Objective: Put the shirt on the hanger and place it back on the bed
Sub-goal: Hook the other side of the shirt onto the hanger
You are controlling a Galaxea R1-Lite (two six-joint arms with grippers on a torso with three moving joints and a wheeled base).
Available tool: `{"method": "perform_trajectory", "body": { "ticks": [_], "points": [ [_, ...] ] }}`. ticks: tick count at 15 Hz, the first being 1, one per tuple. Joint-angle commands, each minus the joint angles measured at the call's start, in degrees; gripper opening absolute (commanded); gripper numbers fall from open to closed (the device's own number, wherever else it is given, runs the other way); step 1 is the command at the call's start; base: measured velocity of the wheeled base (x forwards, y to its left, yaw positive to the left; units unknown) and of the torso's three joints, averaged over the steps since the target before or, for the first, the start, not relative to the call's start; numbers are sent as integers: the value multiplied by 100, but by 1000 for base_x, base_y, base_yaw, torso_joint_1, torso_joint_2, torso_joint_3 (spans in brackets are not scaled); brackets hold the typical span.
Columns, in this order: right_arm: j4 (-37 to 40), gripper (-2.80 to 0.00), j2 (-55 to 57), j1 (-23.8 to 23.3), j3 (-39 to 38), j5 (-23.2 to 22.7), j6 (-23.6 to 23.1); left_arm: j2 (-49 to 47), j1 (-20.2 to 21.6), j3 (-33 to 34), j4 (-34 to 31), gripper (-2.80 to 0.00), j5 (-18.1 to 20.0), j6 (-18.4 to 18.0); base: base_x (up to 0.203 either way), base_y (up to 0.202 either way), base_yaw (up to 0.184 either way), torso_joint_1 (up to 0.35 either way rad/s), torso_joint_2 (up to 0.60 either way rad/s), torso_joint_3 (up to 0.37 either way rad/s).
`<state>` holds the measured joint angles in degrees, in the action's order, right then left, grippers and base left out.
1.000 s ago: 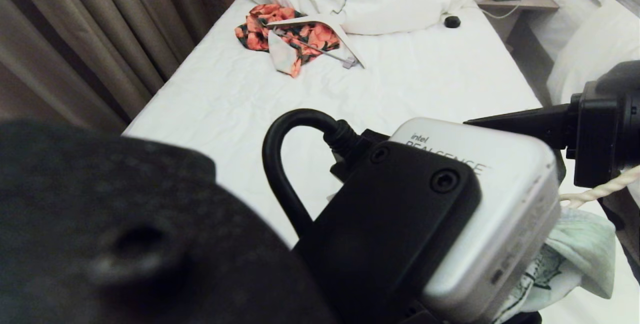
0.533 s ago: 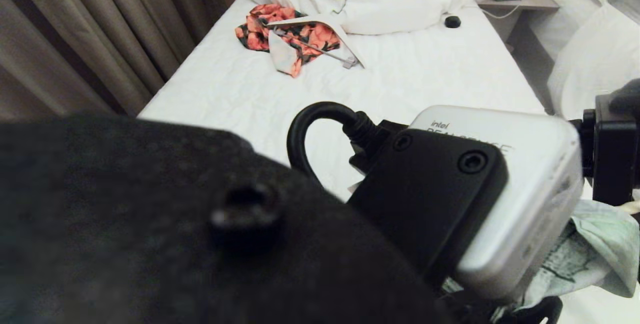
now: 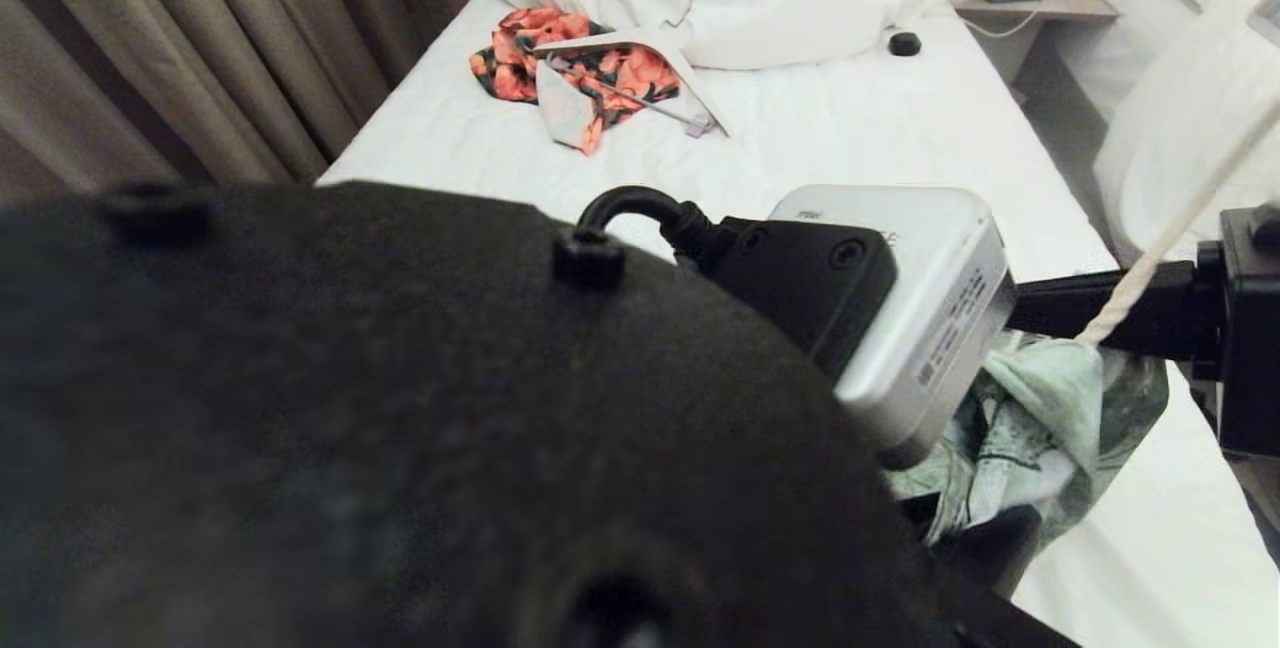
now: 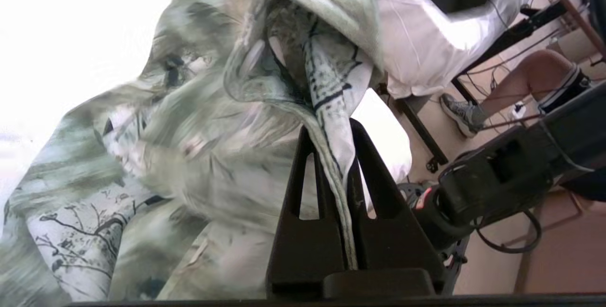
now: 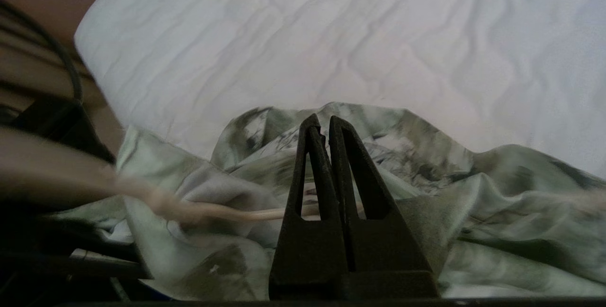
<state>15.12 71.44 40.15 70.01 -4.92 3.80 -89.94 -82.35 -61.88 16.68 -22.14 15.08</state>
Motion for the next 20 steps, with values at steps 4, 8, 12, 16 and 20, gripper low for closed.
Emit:
{"method": "perform_trajectory", "body": {
  "ticks": [4, 8, 12, 16, 20],
  "points": [
    [-456, -280, 153, -725, 23, 16, 24, 56, -30, 123, -13, -280, -25, -5, 0, 0, 0, 0, 0, 0],
    [-679, -280, 267, -1345, 73, 9, 33, 253, -40, 201, -65, -280, -35, -5, 0, 0, 0, 0, 0, 0],
    [-619, -280, 274, -1401, 35, 9, 19, 828, -13, 364, -55, -280, -64, 12, 0, 0, 0, 0, 0, 0],
    [-25, -280, 244, -1388, -112, 13, 54, 898, 248, 336, -37, -280, -84, -206, 0, 0, 0, 0, 0, 0],
    [795, -280, 69, -1372, -8, 133, 324, 925, 279, 316, 112, -280, -119, -198, 0, 0, 0, 0, 0, 0]
  ]
}}
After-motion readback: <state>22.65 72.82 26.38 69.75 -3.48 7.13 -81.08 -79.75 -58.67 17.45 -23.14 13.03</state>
